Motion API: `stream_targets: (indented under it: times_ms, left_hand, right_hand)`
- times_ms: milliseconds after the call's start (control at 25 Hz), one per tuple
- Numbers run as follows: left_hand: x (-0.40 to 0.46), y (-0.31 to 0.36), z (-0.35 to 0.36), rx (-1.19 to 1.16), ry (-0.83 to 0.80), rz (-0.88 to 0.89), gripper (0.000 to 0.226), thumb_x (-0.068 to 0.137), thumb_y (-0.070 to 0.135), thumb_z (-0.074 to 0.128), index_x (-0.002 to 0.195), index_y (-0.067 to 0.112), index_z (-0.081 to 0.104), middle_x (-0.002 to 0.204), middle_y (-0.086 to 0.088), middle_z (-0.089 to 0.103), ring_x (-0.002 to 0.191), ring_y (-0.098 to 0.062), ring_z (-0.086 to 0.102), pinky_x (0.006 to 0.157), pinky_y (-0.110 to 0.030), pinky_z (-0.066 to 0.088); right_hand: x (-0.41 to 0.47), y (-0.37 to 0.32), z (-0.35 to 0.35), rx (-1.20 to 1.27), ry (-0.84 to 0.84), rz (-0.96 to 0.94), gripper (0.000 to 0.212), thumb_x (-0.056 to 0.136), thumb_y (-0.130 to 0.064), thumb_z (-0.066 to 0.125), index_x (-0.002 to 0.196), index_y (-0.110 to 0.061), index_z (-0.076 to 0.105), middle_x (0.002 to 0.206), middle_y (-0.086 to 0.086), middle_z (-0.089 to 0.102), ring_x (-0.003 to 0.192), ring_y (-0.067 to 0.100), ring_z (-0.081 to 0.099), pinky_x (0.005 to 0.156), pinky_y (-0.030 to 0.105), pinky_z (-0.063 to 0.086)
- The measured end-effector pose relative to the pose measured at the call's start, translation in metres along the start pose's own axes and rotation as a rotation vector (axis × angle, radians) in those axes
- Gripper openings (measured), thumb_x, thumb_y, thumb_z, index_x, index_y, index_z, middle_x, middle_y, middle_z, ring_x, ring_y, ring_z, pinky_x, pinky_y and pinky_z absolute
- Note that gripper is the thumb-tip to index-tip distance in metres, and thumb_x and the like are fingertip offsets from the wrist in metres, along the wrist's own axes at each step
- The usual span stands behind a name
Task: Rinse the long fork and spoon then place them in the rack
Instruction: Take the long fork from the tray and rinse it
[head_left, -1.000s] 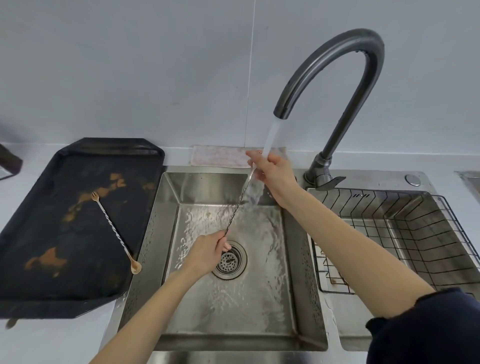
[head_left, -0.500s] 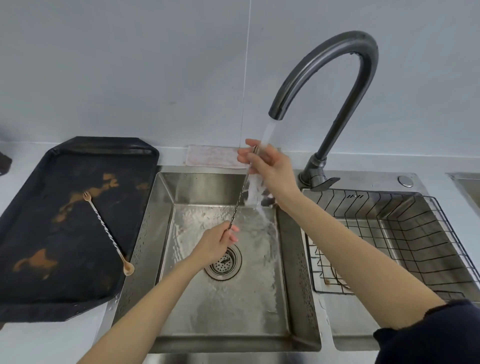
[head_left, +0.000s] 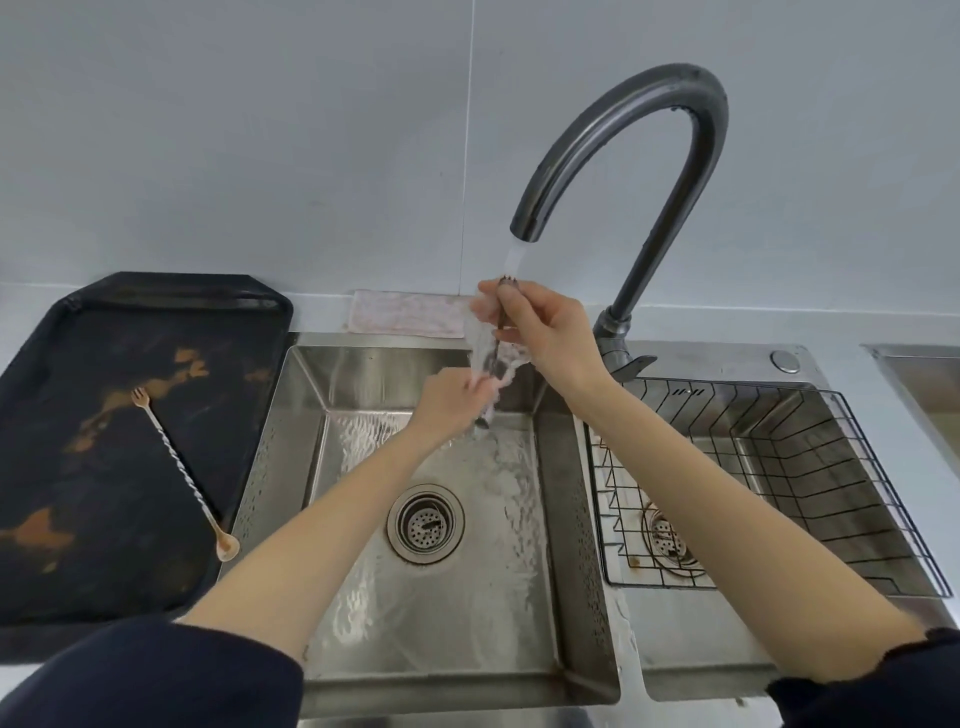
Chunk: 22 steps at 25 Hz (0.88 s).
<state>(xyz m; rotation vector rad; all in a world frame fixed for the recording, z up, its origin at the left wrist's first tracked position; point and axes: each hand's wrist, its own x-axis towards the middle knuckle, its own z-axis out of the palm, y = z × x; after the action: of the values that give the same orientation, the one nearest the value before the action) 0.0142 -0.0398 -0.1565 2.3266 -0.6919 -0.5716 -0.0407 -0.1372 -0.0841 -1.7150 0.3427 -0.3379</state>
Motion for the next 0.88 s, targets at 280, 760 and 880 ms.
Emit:
stream_targets:
  times_ms: [280, 760, 880]
  left_hand:
    - [-0.011, -0.023, -0.005, -0.179, 0.123, -0.041, 0.019, 0.091, 0.015, 0.048, 0.079, 0.013, 0.062, 0.080, -0.004, 0.060, 0.075, -0.017, 0.053, 0.069, -0.028, 0.038]
    - [-0.016, -0.056, -0.010, -0.211, 0.120, -0.076, 0.019, 0.084, 0.012, 0.062, 0.101, 0.003, 0.065, 0.096, -0.011, 0.067, 0.085, -0.015, 0.054, 0.059, 0.001, 0.038]
    - [-0.019, -0.073, -0.005, -0.085, 0.084, -0.067, 0.018, 0.086, 0.009, 0.058, 0.102, 0.003, 0.066, 0.105, -0.014, 0.070, 0.086, -0.015, 0.057, 0.071, -0.012, 0.039]
  right_hand:
    - [0.000, -0.006, 0.011, -0.243, 0.060, -0.086, 0.019, 0.091, -0.010, 0.057, 0.106, -0.007, 0.069, 0.085, 0.003, 0.069, 0.068, 0.003, 0.059, 0.068, 0.012, 0.047]
    - [0.000, 0.028, 0.002, -0.211, 0.164, 0.076, 0.011, 0.090, -0.006, 0.056, 0.095, -0.015, 0.051, 0.088, 0.006, 0.063, 0.080, 0.021, 0.062, 0.063, 0.012, 0.049]
    - [-0.005, 0.054, -0.004, -0.413, 0.093, 0.109, 0.015, 0.090, -0.007, 0.057, 0.105, -0.008, 0.058, 0.090, 0.002, 0.061, 0.078, 0.016, 0.060, 0.055, 0.002, 0.044]
